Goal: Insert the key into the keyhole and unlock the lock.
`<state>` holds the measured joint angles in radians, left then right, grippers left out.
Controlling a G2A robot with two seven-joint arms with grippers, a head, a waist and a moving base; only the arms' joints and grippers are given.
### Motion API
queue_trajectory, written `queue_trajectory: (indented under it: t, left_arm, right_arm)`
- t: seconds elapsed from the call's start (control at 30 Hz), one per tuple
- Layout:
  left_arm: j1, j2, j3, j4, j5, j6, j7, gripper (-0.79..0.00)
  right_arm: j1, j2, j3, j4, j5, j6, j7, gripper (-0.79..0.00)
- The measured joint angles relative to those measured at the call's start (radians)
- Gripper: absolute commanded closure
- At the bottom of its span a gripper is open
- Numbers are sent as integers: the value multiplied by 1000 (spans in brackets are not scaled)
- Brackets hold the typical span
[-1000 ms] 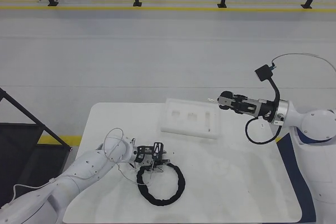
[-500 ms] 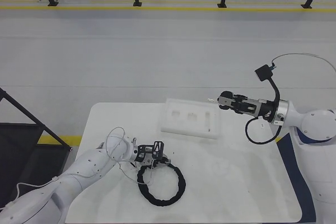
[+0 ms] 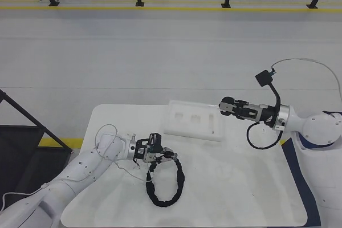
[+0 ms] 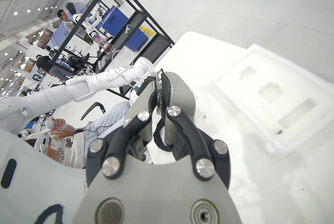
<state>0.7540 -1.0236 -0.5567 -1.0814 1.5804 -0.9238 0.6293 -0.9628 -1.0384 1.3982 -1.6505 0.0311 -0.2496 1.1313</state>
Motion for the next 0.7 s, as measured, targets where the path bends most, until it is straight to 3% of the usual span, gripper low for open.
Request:
queue_trajectory:
  t: [0.3,0.7]
  left_arm:
    - [40,36,-94,-197,18,75,-48,0]
    - [163,65,-221,-395,68,384,-109,0]
  right_arm:
    - [-34,14,-24,-67,-95,136,54,0]
    - [-111,30,-6,-179,16,317,148,0]
